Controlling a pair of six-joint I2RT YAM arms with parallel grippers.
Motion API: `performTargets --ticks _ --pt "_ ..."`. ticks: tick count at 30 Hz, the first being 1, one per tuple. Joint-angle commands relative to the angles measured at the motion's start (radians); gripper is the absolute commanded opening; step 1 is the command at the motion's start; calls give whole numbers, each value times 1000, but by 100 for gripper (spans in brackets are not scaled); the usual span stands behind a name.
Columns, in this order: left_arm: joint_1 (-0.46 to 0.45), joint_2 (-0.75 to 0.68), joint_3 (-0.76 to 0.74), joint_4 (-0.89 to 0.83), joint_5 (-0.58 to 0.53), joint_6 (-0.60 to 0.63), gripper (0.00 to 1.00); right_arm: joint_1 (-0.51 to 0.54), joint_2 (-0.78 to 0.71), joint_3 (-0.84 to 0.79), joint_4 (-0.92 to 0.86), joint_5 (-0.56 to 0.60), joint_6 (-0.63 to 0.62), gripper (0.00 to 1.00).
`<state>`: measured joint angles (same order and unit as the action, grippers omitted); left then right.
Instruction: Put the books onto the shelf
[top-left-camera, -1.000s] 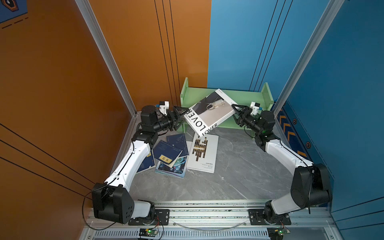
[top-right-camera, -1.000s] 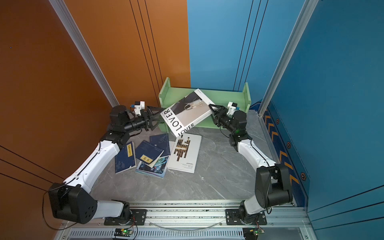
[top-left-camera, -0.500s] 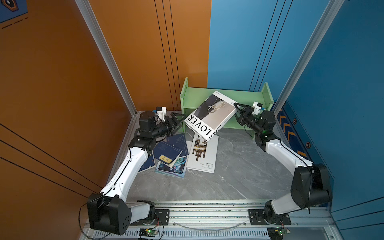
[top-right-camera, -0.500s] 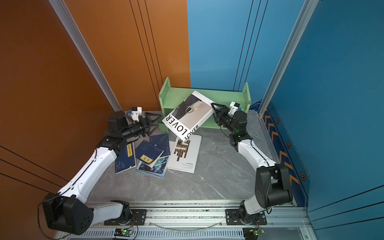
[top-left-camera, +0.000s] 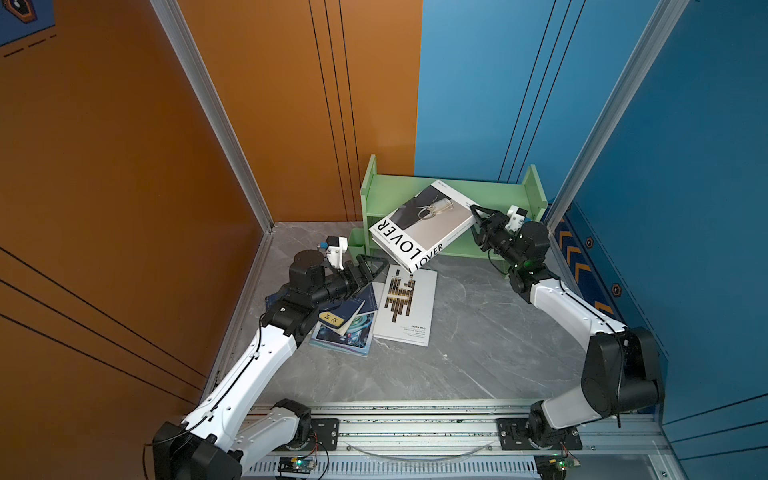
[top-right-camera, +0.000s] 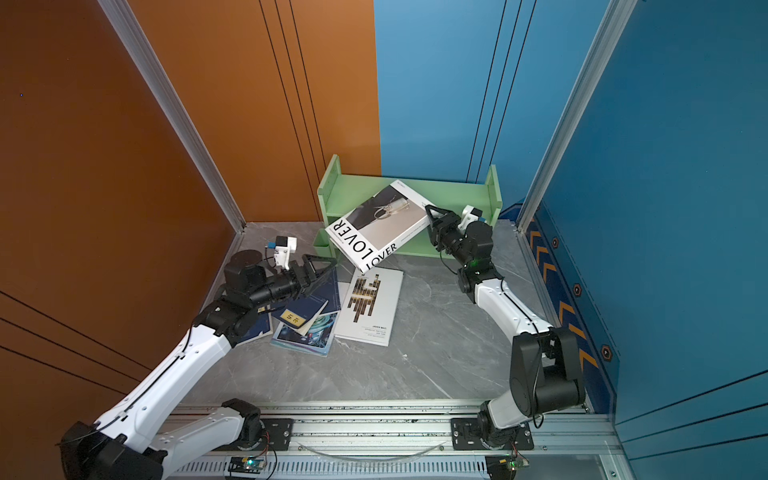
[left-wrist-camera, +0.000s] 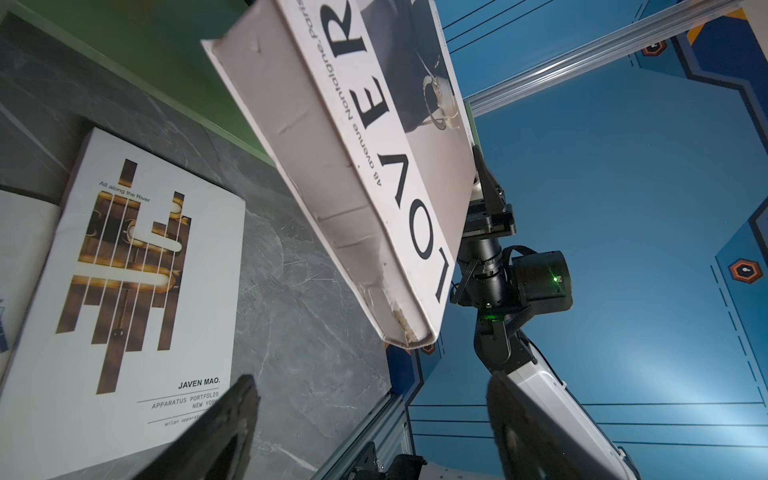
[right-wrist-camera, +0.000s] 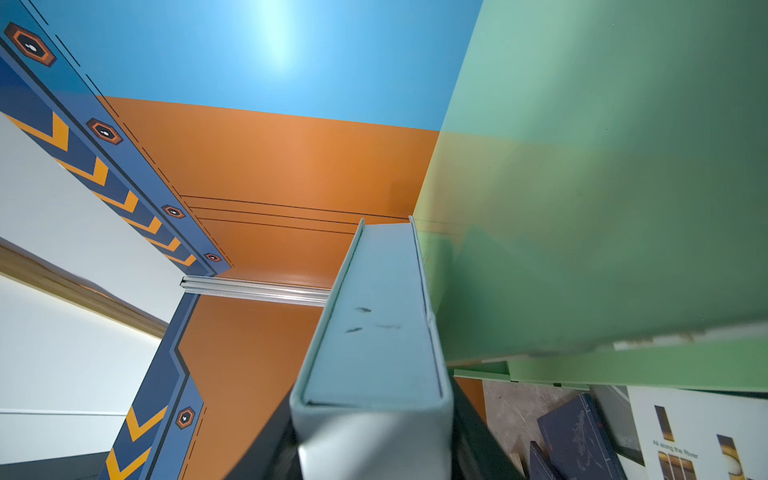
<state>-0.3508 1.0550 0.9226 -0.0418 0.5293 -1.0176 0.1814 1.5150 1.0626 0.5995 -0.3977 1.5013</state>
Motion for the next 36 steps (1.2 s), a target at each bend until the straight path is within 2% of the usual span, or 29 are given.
performTargets --ticks 1,8,11,15,19,30,36 --pt "-22 -9 -16 57 -48 17 82 -9 -53 -4 11 39 49 46" --pt "-47 3 -16 105 -61 14 82 -41 -111 -30 35 54 108 45" --pt "-44 2 -15 126 -83 14 82 -44 -153 -44 4 105 96 44" --pt "-42 19 -7 180 -100 8 83 -23 -179 -36 -40 220 64 45" --pt "-33 37 3 236 -122 0 82 30 -141 12 -27 324 47 45" --pt "54 23 12 223 -206 0 83 199 -12 74 77 746 -49 44" --pt "92 3 -14 221 -230 -21 83 259 85 137 163 873 -80 44"
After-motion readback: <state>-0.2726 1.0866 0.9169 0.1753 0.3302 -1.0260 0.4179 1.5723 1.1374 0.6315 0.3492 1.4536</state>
